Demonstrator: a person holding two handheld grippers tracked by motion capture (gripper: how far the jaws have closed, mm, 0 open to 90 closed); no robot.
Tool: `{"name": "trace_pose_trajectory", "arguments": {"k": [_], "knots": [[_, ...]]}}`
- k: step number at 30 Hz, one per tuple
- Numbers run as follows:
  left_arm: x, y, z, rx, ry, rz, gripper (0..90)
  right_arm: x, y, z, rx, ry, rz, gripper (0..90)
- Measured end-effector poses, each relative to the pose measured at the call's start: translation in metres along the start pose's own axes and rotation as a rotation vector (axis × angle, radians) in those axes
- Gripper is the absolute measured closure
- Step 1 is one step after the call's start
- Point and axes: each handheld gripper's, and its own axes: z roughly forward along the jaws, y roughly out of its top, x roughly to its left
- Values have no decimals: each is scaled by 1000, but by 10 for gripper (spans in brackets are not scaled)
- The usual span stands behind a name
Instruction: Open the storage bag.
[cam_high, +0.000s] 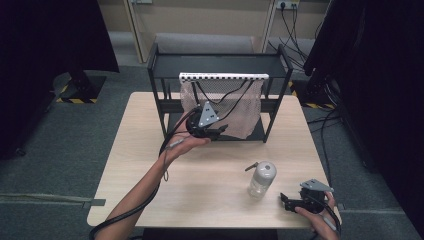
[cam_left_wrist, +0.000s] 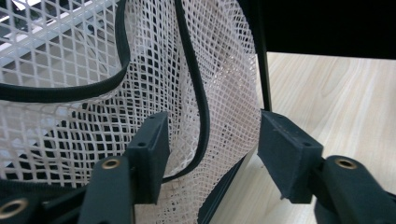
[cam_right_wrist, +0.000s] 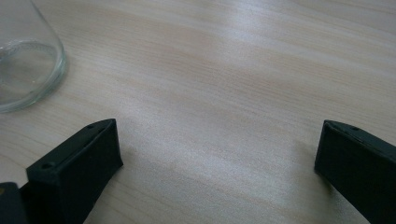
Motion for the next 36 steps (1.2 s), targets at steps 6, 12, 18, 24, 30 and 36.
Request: {"name": "trace_pose_trajectory", "arguments": {"k": [6, 12, 18, 24, 30, 36], "knots": [[0, 0, 8, 19, 15, 19, 509, 0, 0, 0, 0, 0, 0, 4], [1, -2, 16, 38, 24, 37, 566, 0, 0, 0, 0, 1, -1, 4], [3, -5, 23, 64, 35, 36, 645, 0, 0, 0, 0, 1, -1, 4], [2, -5, 23, 64, 16, 35, 713, 0, 0, 0, 0, 1, -1, 4], [-3, -2, 17, 39, -37, 30, 752, 0, 0, 0, 0, 2, -1, 4], [-8, 3, 9, 10, -106, 4, 767, 0, 0, 0, 0, 2, -3, 4]]}}
